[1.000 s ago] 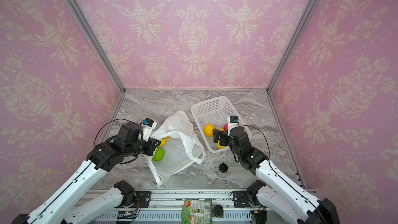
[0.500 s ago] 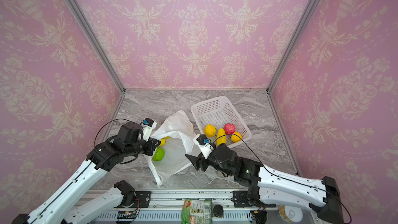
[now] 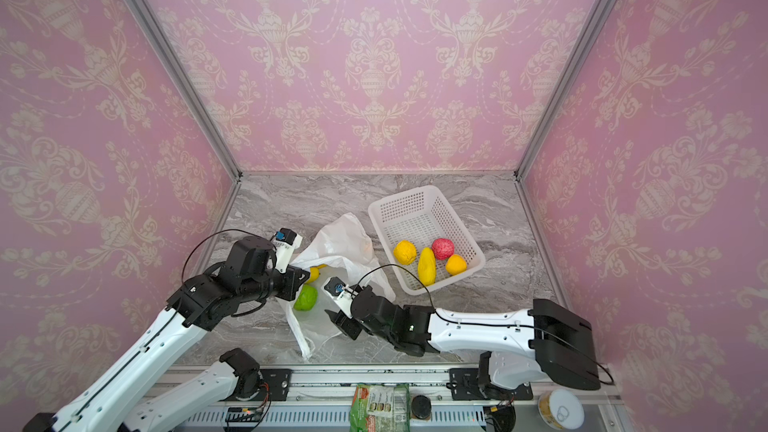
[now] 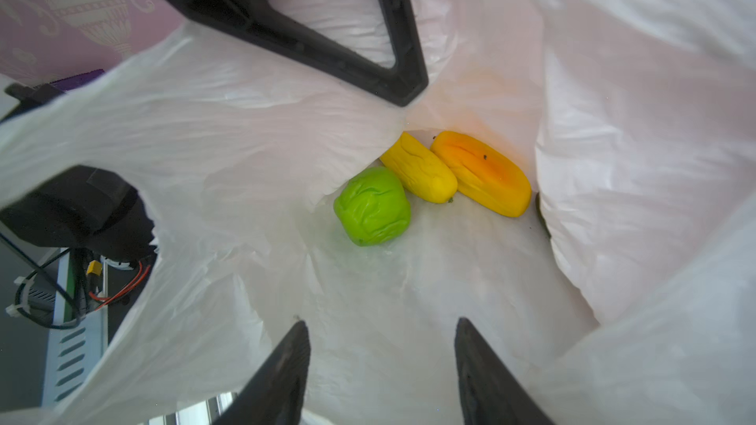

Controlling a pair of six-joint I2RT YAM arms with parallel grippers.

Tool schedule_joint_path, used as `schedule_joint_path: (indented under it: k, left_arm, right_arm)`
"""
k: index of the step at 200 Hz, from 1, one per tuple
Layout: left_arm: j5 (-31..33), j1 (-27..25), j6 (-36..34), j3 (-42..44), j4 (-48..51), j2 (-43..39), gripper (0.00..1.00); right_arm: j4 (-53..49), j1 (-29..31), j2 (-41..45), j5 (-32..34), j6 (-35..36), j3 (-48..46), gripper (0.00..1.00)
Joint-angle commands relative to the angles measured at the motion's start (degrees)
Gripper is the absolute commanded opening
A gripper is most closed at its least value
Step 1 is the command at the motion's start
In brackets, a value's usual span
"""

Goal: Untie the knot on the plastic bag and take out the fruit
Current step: 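Move the empty right gripper back into the bag mouth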

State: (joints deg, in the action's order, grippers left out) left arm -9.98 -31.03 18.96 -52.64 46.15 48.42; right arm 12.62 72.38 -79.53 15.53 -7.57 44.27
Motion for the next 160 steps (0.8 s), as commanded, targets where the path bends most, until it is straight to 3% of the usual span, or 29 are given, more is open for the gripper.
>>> schedule_joint_path:
  k: [1,51,97,125,160]
  left_arm:
    - [0.97,-0.07,0.65,0.17,1.13,-0.96,0.0]
    - [0.73,-0.08,0.61,0.08,1.14,-0.74,0.0]
    - [0.66,-0.09,0.59,0.1,1.17,-0.42,0.0]
    - [0.9,-0.09,0.64,0.09,1.2,-0.68,0.0]
    - [1.72,0.22,0.64,-0.05,1.31,-1.61,0.0]
  right_arm:
    - [4.39,-1.72,-2.96,1.56,-3.69,1.69,0.5]
    - [5.88,-3.14,-9.0,-0.53,-5.98,3.45,0.47]
    - [5.6,-2.71,-12.49,-3.15,-7.17,6.38,0.56]
    - [7.01,0.51,-15.7,-5.03,-5.02,8.7,0.61]
    - [8.62,2.72,-21.11,-10.7,-7.46,12.96,0.66]
